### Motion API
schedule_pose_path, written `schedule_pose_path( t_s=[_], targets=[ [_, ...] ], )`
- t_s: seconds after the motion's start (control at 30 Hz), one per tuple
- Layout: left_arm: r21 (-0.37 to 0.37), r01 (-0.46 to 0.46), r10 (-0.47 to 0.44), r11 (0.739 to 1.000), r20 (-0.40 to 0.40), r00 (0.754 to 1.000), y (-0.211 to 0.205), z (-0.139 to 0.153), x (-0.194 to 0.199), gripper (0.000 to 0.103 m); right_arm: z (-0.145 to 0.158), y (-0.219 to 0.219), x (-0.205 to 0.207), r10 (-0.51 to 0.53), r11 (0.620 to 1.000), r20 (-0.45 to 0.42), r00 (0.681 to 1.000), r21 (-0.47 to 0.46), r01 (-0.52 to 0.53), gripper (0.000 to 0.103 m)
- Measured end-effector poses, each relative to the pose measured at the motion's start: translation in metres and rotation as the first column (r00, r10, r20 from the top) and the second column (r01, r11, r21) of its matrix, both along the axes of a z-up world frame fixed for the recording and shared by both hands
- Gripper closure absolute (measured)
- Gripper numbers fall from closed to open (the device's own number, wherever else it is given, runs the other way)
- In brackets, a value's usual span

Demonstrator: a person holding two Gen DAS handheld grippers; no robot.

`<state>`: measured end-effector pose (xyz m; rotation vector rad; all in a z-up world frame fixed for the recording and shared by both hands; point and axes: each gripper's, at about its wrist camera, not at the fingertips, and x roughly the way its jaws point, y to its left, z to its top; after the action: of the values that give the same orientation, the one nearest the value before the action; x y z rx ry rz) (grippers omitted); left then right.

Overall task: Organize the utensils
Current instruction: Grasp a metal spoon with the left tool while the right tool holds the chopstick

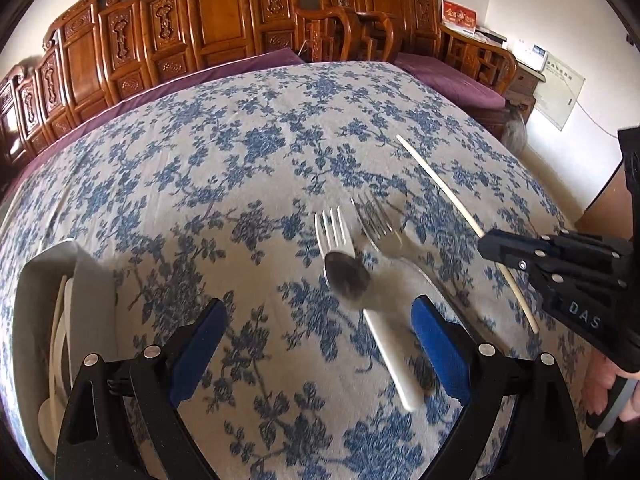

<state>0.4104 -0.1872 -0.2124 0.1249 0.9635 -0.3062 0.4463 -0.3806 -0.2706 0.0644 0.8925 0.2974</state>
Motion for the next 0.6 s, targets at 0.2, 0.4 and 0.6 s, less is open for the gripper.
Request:
schedule_pose_path(
  t_s=[0.2,0.4,0.6],
  targets=[
    [-0.024,-0.016,0.015,1.000,-0.053,0.998,-0.007,-0.016,0.020,0.040,0.001,-0.009,0.001,-0.019,1.000,-0.005,1.000,0.019,0.019,0.097],
    [-0.056,-0.031,0.026,0.998,-0.077,0.997,-0.007,-0.026,0.024,0.062,0.004,-0.002,0.000,0.000,1.000,-0.005,1.000,0.017,0.000,0.097],
    [-0.032,-0.013,0.011,0.999,-0.066,0.998,-0.013,-0.026,0.019,0.085,0.012,0.004,-0.003,0.013,1.000,0.005,1.000,0.011,-0.014,0.097]
  ],
)
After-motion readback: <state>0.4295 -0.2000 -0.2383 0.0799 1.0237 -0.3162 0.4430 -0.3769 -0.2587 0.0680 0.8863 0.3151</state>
